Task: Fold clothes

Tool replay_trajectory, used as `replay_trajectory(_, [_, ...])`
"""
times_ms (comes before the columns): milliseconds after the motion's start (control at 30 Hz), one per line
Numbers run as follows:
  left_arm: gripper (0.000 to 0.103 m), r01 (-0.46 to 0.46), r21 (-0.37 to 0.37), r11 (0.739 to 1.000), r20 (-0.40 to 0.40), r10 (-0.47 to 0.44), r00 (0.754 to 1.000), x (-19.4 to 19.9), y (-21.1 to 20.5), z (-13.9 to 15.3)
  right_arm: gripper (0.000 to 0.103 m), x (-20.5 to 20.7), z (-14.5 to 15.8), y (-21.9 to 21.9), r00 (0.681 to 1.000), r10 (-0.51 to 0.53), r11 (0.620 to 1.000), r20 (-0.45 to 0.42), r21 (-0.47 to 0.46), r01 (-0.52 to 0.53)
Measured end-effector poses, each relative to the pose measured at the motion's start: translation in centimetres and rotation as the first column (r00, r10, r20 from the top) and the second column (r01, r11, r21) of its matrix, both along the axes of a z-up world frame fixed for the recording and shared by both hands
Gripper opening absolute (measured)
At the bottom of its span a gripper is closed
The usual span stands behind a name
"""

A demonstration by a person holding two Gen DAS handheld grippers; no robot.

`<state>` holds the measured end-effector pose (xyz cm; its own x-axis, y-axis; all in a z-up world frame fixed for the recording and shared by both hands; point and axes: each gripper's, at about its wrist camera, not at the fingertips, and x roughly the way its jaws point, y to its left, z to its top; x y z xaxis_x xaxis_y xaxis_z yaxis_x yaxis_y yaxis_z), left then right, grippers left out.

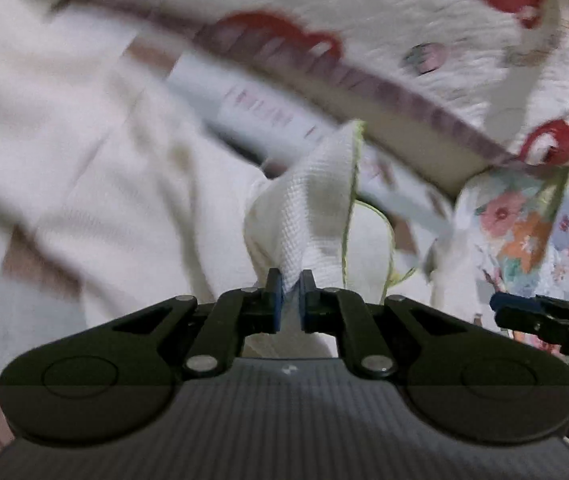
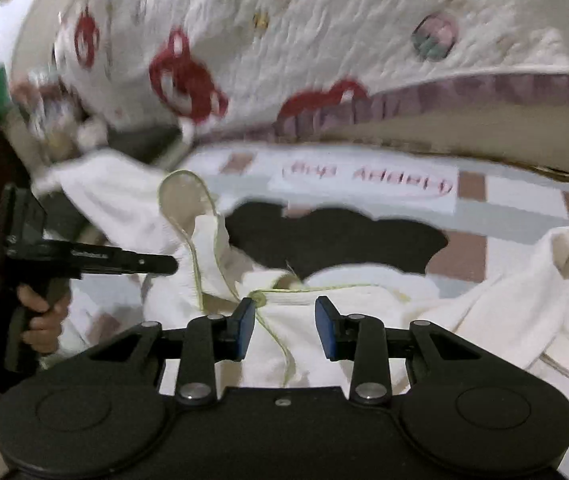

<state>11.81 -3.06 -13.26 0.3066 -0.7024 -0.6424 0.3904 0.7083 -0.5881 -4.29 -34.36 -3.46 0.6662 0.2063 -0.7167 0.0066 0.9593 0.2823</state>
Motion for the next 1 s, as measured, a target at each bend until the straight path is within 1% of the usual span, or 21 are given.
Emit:
replay_trajectory(33, [0.008,-0.011,0.001,1.000,-0.034,0.011,0.999,0.0,0.4,-0.8,0.039,1.2,-0.7,0.4,0.998,-0.037,0.999,-0.049,-0.001,0.037])
replay_trajectory(67, [0.008,-0.014,-0.004,1.000,-0.039,0.014,0.999,-0.1,0.5,-1.0,0.039,2.5,-1.4,0.7,0.992,-0.078,0.997,-0.098,-0.003,0.078])
replay_trajectory(100, [0.008,-0.017,-0.010,1.000,-0.043,0.016,0.999,-0.2,0.7,-1.2,0.039,3.4,-1.9,1.1,0.987,-0.104,0.994,-0.122,0.009,0.106])
replay_trajectory(167, [0.008,-0.023,-0.022,0.999,-0.051,0.022,0.998,-0.4,1.0,-1.5,0.039,4.3,-2.2,2.0,0.990,-0.071,0.996,-0.124,0.036,0.076])
replay_trajectory(200, [0.008,-0.024,-0.030,0.999,-0.046,0.022,0.999,-0.4,1.1,-1.3,0.040,4.7,-2.5,2.4,0.990,-0.044,0.999,-0.134,0.020,0.048])
replay_trajectory(233, [0.008,-0.027,-0.039,0.999,-0.037,0.026,0.999,-0.3,1.3,-1.1,0.040,5.0,-3.0,2.7,0.986,-0.023,1.000,-0.164,0.002,0.024])
replay_trajectory(267, [0.008,-0.051,-0.049,0.998,-0.024,0.050,0.998,-0.3,1.8,-0.6,0.041,5.3,-3.6,3.1,0.981,-0.003,1.000,-0.195,-0.016,0.000])
replay_trajectory(300, [0.007,-0.101,-0.067,0.993,-0.010,0.101,0.995,-0.2,2.8,-0.2,0.041,5.5,-4.3,3.3,0.970,-0.002,0.999,-0.242,-0.035,-0.007])
replay_trajectory(333, [0.007,-0.150,-0.087,0.985,0.003,0.151,0.989,-0.2,3.7,0.2,0.041,5.5,-4.8,3.7,0.956,-0.018,0.995,-0.292,-0.100,-0.012])
replay_trajectory(367, [0.007,-0.170,-0.114,0.979,0.009,0.172,0.985,0.0,4.6,0.5,0.041,5.5,-5.4,4.1,0.940,-0.038,0.986,-0.340,-0.168,-0.020])
replay_trajectory(400, [0.007,-0.168,-0.125,0.978,0.011,0.171,0.985,0.2,5.2,0.6,0.042,5.1,-5.5,4.6,0.932,-0.059,0.970,-0.358,-0.240,-0.031])
replay_trajectory(433, [0.007,-0.156,-0.122,0.980,0.007,0.158,0.987,0.2,5.6,0.5,0.043,4.6,-5.3,4.6,0.930,-0.071,0.965,-0.361,-0.260,-0.027])
replay_trajectory(500, [0.007,-0.148,-0.109,0.983,-0.008,0.148,0.989,0.0,5.6,0.2,0.044,3.5,-5.0,4.6,0.926,-0.095,0.957,-0.364,-0.291,-0.016])
replay_trajectory(567, [0.007,-0.124,-0.087,0.988,-0.010,0.124,0.992,-0.1,5.0,0.1,0.044,2.3,-5.3,4.1,0.904,-0.136,0.958,-0.405,-0.285,0.016])
replay_trajectory(700, [0.008,-0.066,-0.035,0.997,0.015,0.066,0.998,-0.7,4.1,0.4,0.044,-1.3,-4.7,2.9,0.878,-0.274,0.933,-0.393,-0.329,0.144])
replay_trajectory(733, [0.008,-0.052,-0.022,0.998,0.022,0.053,0.998,-0.8,3.9,0.6,0.044,-2.0,-4.8,2.1,0.864,-0.291,0.933,-0.410,-0.321,0.161])
replay_trajectory(800, [0.008,-0.042,-0.029,0.999,-0.008,0.042,0.999,-0.7,4.1,0.1,0.046,-2.9,-5.6,1.7,0.824,-0.276,0.942,-0.496,-0.308,0.130])
replay_trajectory(833, [0.008,-0.042,-0.030,0.999,-0.019,0.041,0.999,-0.6,4.0,-0.2,0.046,-2.9,-5.2,1.8,0.827,-0.281,0.937,-0.487,-0.327,0.127])
replay_trajectory(900, [0.008,-0.038,-0.013,0.999,-0.015,0.038,0.999,-0.6,3.9,-0.4,0.046,-2.7,-4.5,2.1,0.838,-0.294,0.922,-0.459,-0.367,0.123])
replay_trajectory(1000, [0.008,0.002,0.023,1.000,-0.004,-0.002,1.000,-0.8,3.4,-0.8,0.046,-1.5,-2.6,2.2,0.886,-0.286,0.928,-0.364,-0.334,0.162])
